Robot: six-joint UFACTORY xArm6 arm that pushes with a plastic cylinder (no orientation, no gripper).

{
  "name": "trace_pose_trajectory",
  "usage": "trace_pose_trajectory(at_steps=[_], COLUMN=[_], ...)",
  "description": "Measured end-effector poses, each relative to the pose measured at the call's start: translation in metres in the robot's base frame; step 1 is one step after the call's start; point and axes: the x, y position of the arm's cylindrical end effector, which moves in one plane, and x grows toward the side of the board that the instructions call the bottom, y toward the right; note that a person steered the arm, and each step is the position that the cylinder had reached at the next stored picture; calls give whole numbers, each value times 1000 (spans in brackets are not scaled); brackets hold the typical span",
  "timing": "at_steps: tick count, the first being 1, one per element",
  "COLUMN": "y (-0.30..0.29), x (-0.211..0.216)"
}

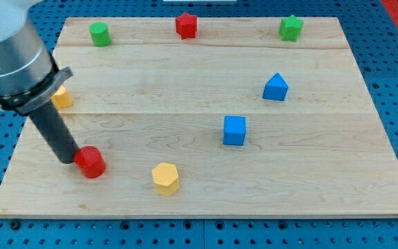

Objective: Push the yellow heart closer to the red circle

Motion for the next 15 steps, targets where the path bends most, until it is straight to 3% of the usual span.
trace_pose_trajectory(at_steps=[1,2,3,5,7,8,9,10,11,12,13,14,15], y=[14,-43,-39,1,-116,-89,-63,-74,-14,3,39,48,-8], x=[-5,5,34,-5,-81,-88,-132,-157,-170,-129,-118,-135,-178])
